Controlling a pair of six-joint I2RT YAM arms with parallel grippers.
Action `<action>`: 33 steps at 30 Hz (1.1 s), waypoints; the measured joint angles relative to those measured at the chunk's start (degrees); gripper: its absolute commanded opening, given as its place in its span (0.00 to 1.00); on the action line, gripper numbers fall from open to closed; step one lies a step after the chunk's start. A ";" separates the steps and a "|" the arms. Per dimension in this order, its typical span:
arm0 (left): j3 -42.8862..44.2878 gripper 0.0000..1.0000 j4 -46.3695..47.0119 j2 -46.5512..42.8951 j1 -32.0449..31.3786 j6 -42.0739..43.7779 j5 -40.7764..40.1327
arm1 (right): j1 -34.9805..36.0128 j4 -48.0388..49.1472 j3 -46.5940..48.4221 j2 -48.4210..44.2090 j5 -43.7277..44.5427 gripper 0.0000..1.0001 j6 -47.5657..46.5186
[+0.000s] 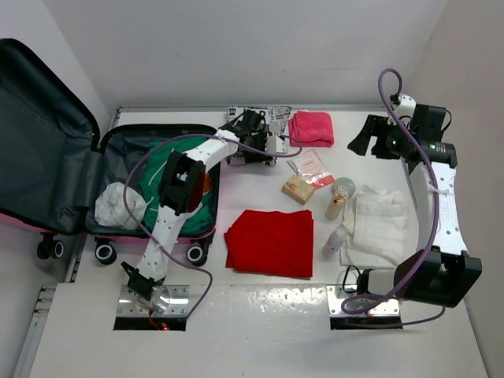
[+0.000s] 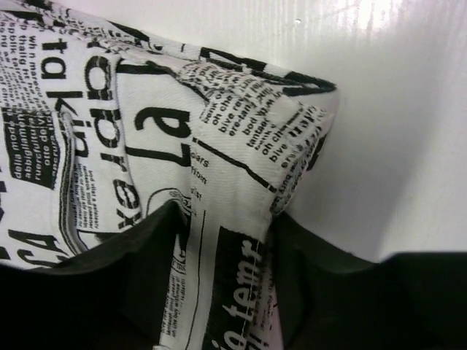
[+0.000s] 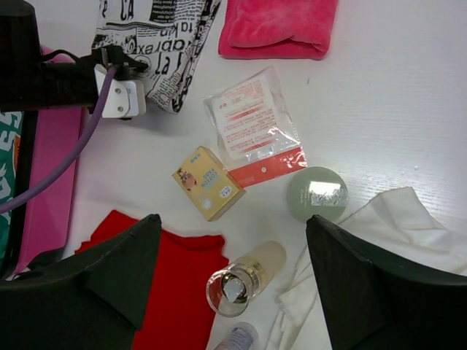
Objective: Pack the luggage
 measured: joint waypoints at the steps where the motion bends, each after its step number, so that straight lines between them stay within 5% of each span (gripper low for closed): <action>1: 0.31 0.44 0.09 0.20 0.00 -0.13 -0.11 | 0.02 -0.02 0.20 0.17 0.00 0.78 -0.02; 6: 1.01 0.13 0.46 0.48 0.00 -0.63 -0.59 | 0.02 0.02 0.59 0.94 -0.09 0.78 -0.02; 10: 1.64 0.00 -0.37 0.61 -0.07 -1.49 -0.96 | 0.02 0.02 0.59 1.40 -0.44 0.78 0.00; 14: 1.97 0.00 0.55 0.70 -0.13 -2.03 -3.76 | 0.02 0.33 0.57 1.46 -0.92 0.78 0.11; 21: -2.84 0.00 17.70 0.76 0.72 5.86 -16.20 | 0.02 2.21 -0.26 1.44 -1.97 0.78 1.16; 33: -0.02 0.00 35.58 1.16 9.55 15.21 -23.89 | 0.17 3.65 -2.49 1.46 -3.54 0.78 2.14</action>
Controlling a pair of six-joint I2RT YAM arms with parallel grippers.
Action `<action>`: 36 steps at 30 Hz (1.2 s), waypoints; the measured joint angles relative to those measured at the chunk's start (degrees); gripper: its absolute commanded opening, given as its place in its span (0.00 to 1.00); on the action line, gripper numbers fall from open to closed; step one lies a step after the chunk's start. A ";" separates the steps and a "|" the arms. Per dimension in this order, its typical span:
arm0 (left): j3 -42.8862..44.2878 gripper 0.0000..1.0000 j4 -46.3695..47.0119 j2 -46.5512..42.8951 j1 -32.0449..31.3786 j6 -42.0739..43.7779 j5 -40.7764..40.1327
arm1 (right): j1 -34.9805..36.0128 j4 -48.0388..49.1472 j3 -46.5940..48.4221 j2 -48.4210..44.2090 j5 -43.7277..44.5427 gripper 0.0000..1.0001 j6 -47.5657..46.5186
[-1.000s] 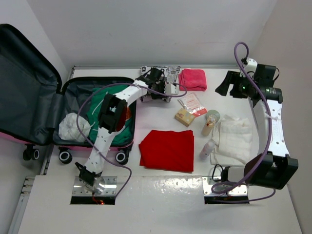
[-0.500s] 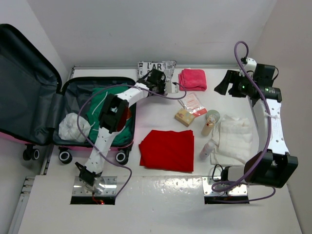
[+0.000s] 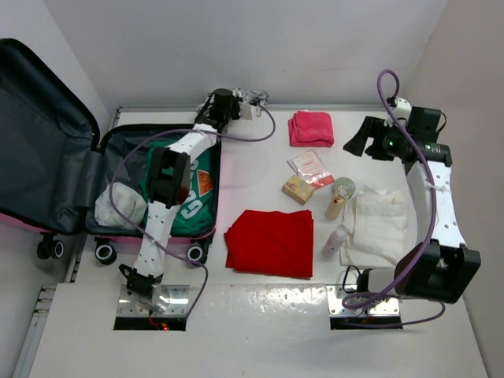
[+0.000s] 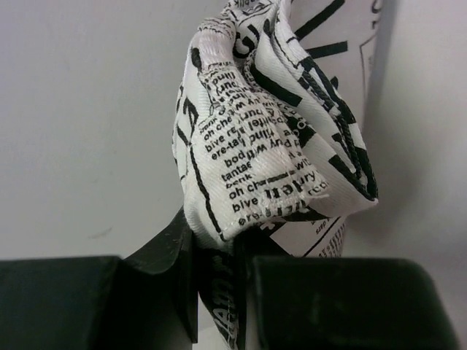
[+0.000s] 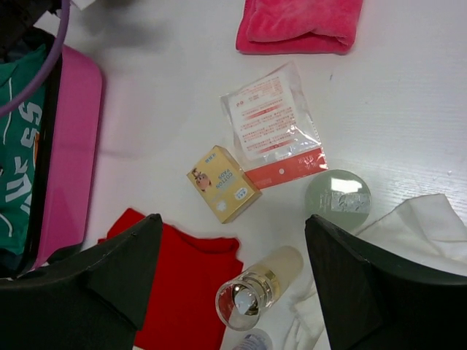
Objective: Pack the luggage
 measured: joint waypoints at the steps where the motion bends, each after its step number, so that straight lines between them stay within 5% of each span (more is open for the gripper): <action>1: 0.02 0.00 0.44 -0.02 0.63 0.39 -0.15 | 0.04 0.02 -0.15 0.00 -0.09 0.78 0.07; 7: -2.86 0.00 -0.83 -3.34 5.73 1.09 -0.15 | 0.46 1.36 -0.17 0.24 -0.87 0.78 0.66; 17: -24.65 0.00 -3.15 -27.15 13.90 -0.37 -0.35 | 1.90 3.13 -0.83 1.62 -1.73 0.78 1.14; 27: -43.12 0.00 -14.10 -52.09 11.78 -3.89 11.39 | 2.73 4.81 -1.49 2.08 -3.04 0.78 1.55; 36: -52.26 0.00 -25.20 -57.02 8.07 -11.19 13.46 | 3.10 4.92 -1.57 2.08 -4.00 0.78 1.55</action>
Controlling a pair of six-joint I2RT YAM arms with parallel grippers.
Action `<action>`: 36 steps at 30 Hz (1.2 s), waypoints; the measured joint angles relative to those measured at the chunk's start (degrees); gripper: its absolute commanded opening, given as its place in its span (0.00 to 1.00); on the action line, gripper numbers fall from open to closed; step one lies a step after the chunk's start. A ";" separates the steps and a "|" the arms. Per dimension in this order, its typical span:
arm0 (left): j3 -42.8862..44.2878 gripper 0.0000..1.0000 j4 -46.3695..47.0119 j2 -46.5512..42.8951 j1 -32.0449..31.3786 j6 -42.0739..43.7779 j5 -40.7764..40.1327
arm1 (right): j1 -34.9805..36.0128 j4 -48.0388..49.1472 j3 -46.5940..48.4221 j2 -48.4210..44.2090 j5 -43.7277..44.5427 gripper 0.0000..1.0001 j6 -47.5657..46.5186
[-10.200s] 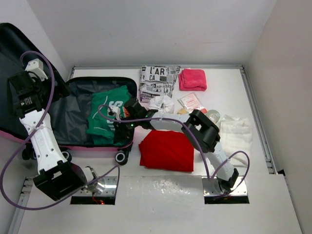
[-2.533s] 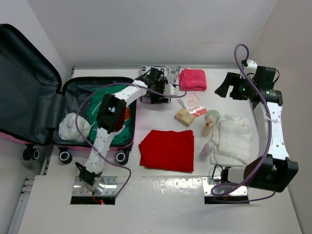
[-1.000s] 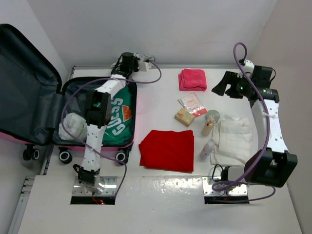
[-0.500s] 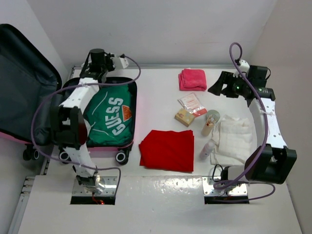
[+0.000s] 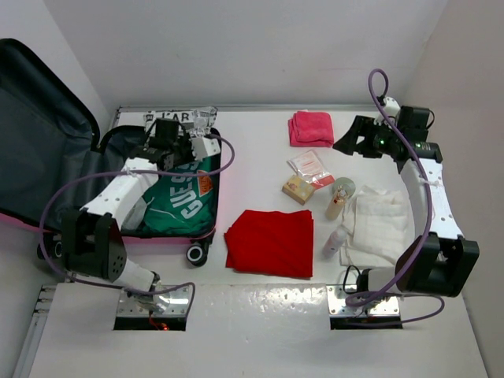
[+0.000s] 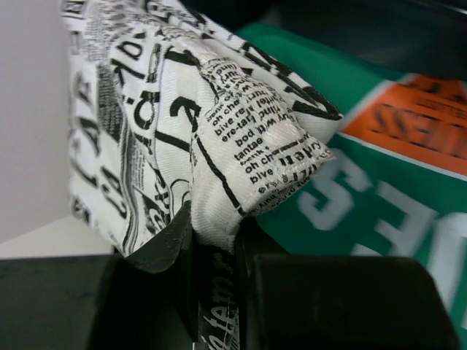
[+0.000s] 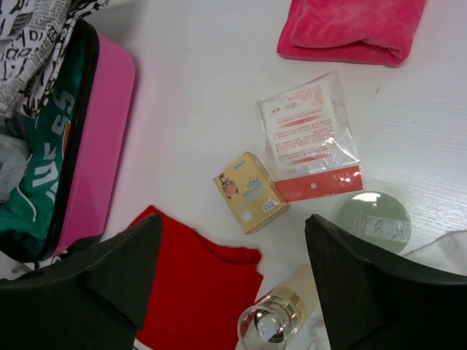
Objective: Pack the luggage
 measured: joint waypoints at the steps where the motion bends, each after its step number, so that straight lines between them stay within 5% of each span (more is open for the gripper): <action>1: -1.01 0.00 -0.92 -0.68 -0.31 -1.05 -0.15 | -0.02 0.00 -0.02 0.00 -0.02 0.78 0.00; 17: -13.35 0.00 -16.02 -15.28 -3.58 -7.52 3.04 | -0.02 0.04 -3.96 -1.70 -0.26 0.78 0.22; 33: -28.33 0.00 -16.41 -26.16 -7.67 1.55 4.35 | 0.15 0.04 -4.35 -2.38 -0.37 0.78 0.37; 34: -28.50 0.06 -16.44 -26.64 -7.74 1.86 4.42 | 0.15 0.04 -4.35 -2.38 -0.37 0.78 0.37; 35: -28.59 0.27 -16.55 -26.99 -7.82 1.92 4.48 | 0.15 0.04 -4.37 -2.38 -0.37 0.78 0.37; 36: -28.61 0.36 -16.63 -27.28 -8.04 2.01 4.44 | 0.20 0.02 -4.39 -2.38 -0.37 0.78 0.39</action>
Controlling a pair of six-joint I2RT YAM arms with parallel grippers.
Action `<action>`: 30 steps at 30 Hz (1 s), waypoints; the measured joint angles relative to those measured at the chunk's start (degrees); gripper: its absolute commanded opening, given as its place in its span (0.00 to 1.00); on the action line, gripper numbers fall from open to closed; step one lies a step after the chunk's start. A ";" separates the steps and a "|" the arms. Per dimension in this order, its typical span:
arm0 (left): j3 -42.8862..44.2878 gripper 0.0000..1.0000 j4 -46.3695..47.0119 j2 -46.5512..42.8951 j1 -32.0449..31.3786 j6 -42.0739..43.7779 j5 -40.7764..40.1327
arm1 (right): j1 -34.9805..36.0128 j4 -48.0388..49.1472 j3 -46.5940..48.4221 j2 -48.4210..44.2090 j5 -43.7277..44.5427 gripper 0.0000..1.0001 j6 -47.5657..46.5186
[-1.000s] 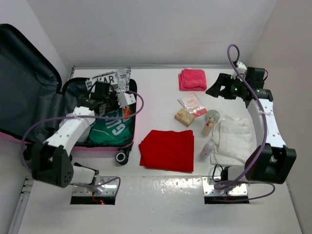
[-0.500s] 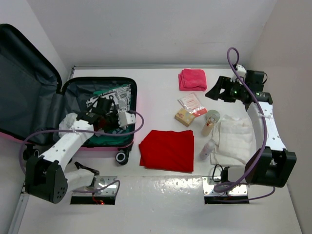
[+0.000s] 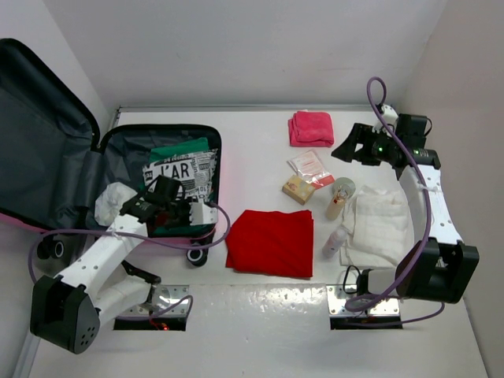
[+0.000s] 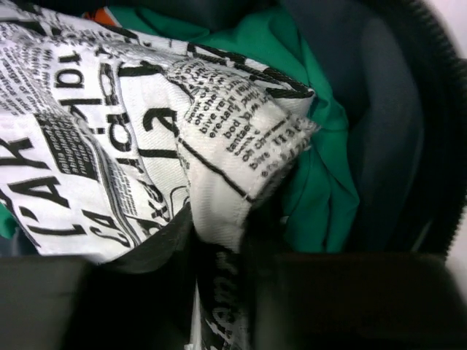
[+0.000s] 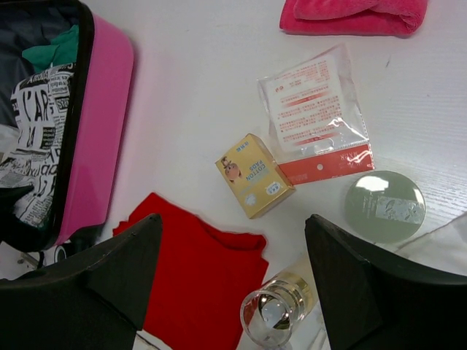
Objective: Pack the luggage
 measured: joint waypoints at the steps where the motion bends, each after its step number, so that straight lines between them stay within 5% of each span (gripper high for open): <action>1: 0.00 0.43 -0.02 -0.17 -0.13 -0.17 0.22 | 0.02 0.02 0.00 0.00 0.00 0.78 0.02; 6: 1.97 0.70 -2.95 0.22 -0.70 -2.40 1.75 | 0.04 0.04 0.00 0.00 -0.02 0.79 0.04; 21: 23.58 0.76 -9.66 -3.82 -0.22 -6.95 16.48 | 0.85 -0.09 0.02 0.33 -0.04 0.79 0.17; 27: 37.73 0.81 -6.47 11.65 -13.40 -16.20 18.36 | 0.22 -2.60 0.02 0.33 -0.02 0.79 -0.22; 30: 38.14 0.78 -3.52 20.68 -22.62 -19.23 17.16 | -2.05 -4.17 0.00 0.13 -0.09 0.79 0.13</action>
